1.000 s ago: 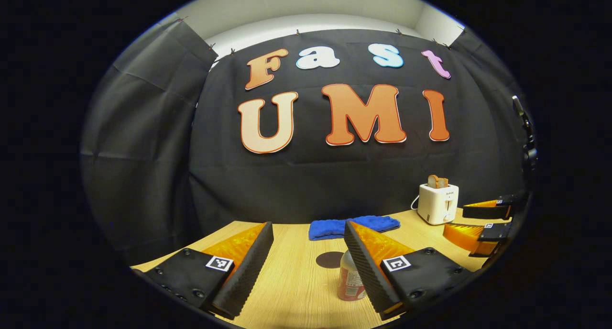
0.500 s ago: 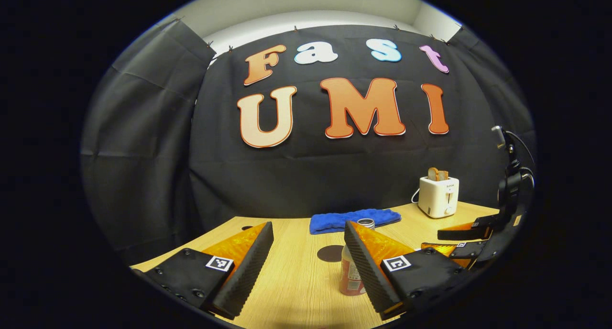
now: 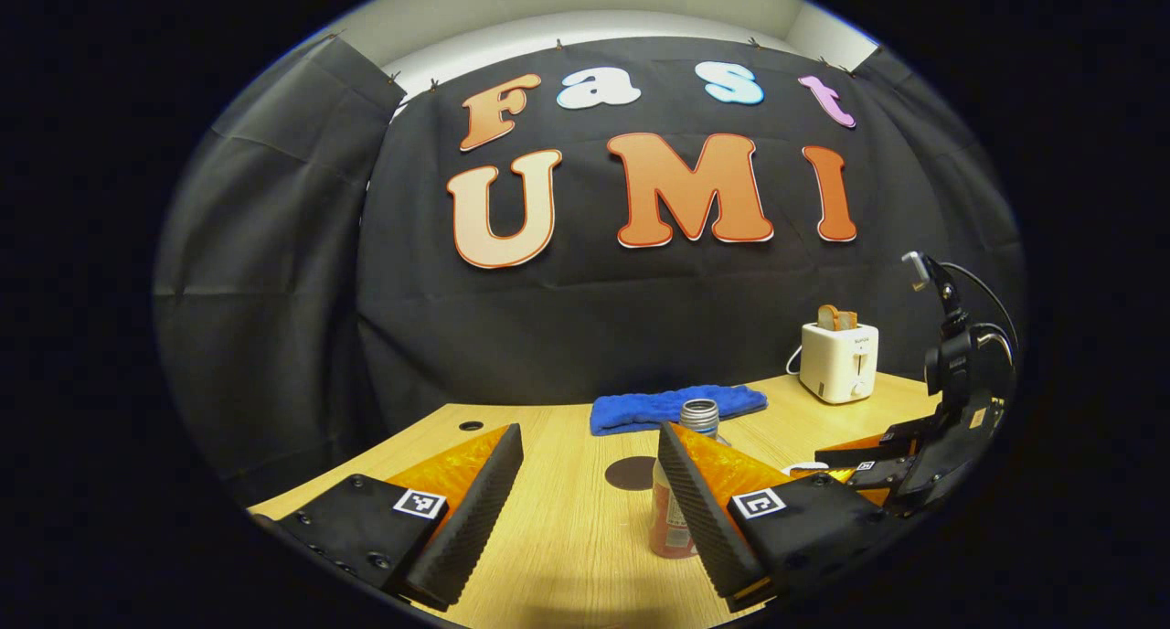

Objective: Open the teacup lid with one hand, grasp the water bottle and pour water into the teacup with the other hand; after pouring, place the water bottle on the coaster and then close the teacup lid.

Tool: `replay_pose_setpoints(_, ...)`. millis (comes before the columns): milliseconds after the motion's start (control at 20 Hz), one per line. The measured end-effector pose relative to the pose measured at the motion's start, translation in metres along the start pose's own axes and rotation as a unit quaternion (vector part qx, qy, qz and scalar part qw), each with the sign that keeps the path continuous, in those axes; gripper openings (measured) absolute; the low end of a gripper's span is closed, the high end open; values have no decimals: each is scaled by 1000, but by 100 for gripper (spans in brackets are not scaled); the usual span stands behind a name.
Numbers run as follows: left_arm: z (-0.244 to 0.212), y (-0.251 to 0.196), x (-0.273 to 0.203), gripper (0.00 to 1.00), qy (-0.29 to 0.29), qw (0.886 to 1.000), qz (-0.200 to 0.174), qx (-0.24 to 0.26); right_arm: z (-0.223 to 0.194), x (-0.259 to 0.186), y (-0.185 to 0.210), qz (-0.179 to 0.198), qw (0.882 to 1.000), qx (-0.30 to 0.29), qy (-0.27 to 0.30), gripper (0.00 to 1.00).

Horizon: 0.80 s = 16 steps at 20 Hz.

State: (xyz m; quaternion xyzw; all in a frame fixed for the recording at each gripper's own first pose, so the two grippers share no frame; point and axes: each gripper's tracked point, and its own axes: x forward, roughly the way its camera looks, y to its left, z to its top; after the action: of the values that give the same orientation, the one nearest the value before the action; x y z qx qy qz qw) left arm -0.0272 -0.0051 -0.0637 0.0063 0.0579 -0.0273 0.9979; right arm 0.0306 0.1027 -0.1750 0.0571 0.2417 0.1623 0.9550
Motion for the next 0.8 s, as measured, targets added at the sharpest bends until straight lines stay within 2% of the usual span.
replay_pose_setpoints(100, -4, -1, 0, 98, 6, 1000, -3, -4, 2, -2, 0, -1, 1000, -9, -3, 43)
replay_pose_setpoints(150, -6, -2, 1, 95, 9, 1000, -5, -7, 3, -2, 0, 0, 1000, -9, -4, 35)
replay_pose_setpoints(250, -10, -5, 2, 98, 16, 1000, -9, -11, 3, -2, 1, 4, 1000, -8, -3, 26)
replay_pose_setpoints(450, -24, -18, 1, 98, 32, 999, -29, -18, 3, -6, 1, 9, 1000, 9, 0, 22)
replay_pose_setpoints(800, -40, -50, -2, 98, 45, 996, -71, -29, 28, -26, -11, 3, 999, 24, -38, 22)
